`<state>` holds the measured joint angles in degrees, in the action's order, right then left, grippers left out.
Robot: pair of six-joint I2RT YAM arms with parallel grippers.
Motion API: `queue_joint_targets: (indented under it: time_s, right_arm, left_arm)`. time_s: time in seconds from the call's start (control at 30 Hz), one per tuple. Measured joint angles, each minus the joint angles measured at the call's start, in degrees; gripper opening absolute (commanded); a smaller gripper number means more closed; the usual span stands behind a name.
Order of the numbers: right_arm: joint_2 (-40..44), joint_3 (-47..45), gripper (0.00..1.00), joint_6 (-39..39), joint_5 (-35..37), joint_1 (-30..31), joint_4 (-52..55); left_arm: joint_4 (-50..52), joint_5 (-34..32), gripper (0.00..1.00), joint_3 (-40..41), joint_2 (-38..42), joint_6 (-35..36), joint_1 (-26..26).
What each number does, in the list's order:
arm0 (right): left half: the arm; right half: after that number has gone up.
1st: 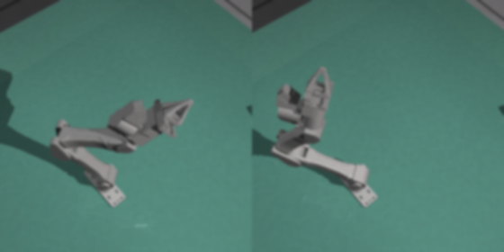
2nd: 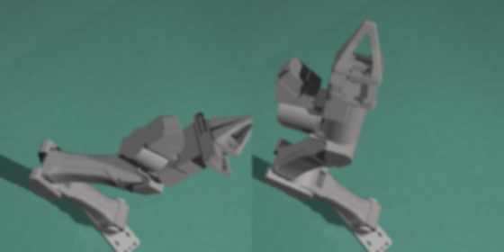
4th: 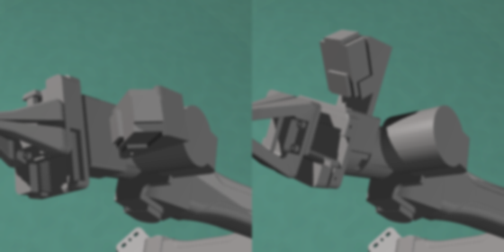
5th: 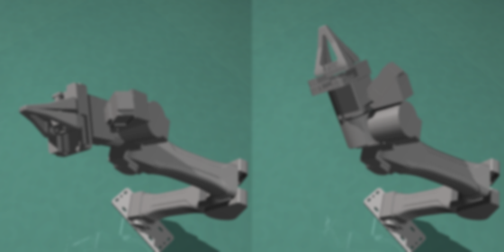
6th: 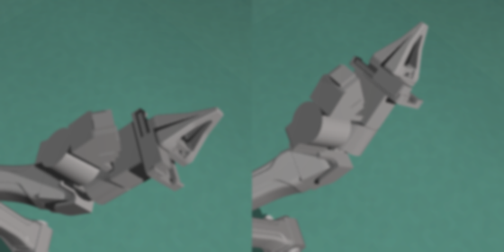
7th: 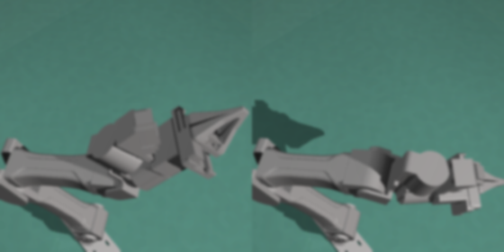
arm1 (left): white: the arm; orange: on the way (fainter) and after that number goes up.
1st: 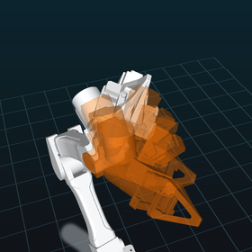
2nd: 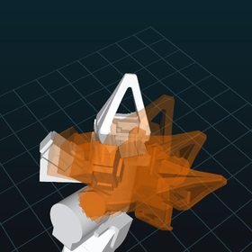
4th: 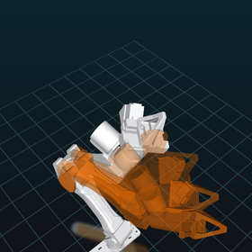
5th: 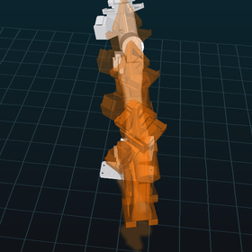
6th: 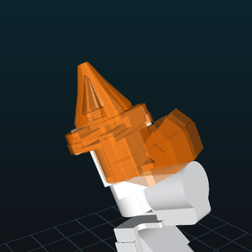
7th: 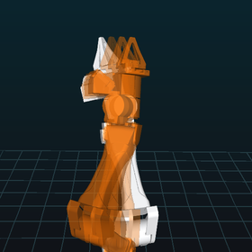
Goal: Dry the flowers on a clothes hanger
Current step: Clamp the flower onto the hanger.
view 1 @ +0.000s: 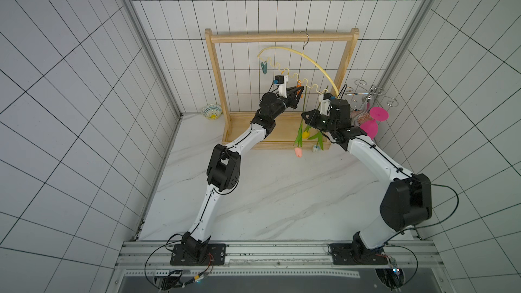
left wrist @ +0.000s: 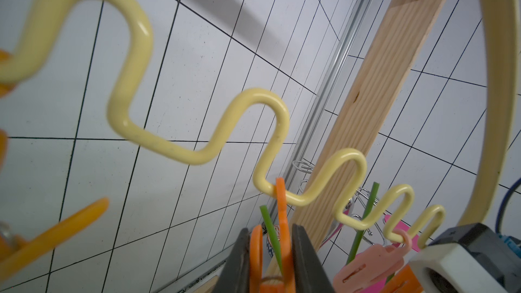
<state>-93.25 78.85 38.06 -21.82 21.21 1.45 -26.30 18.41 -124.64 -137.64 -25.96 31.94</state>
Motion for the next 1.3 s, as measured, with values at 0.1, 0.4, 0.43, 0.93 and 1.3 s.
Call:
queue_joint_targets:
  time_s: [0.1, 0.4, 0.43, 0.93, 1.3]
  right_arm:
    - [-0.7, 0.0, 0.00, 1.3, -2.9, -0.3, -1.4]
    - [-1.9, 0.0, 0.00, 4.4, -10.3, -1.3, -4.7]
    - [-1.9, 0.0, 0.00, 4.6, -11.0, -1.5, -4.9]
    - [-2.0, 0.1, 0.00, 5.7, -15.1, -3.0, -6.2]
    - [-2.8, 0.1, 0.00, 3.9, -13.5, -3.2, -6.1]
  left_arm:
    - [0.0, -0.3, 0.23, -0.1, 0.0, 0.0, -0.1]
    - [-0.1, 0.0, 0.23, -0.1, 0.0, -0.2, -0.5]
    - [-0.2, 0.2, 0.23, -0.1, 0.0, -0.4, -0.5]
    - [-1.1, 2.3, 0.22, 0.0, 0.0, -2.1, -0.9]
    - [-1.3, 2.7, 0.22, 0.0, 0.0, -2.7, -1.2]
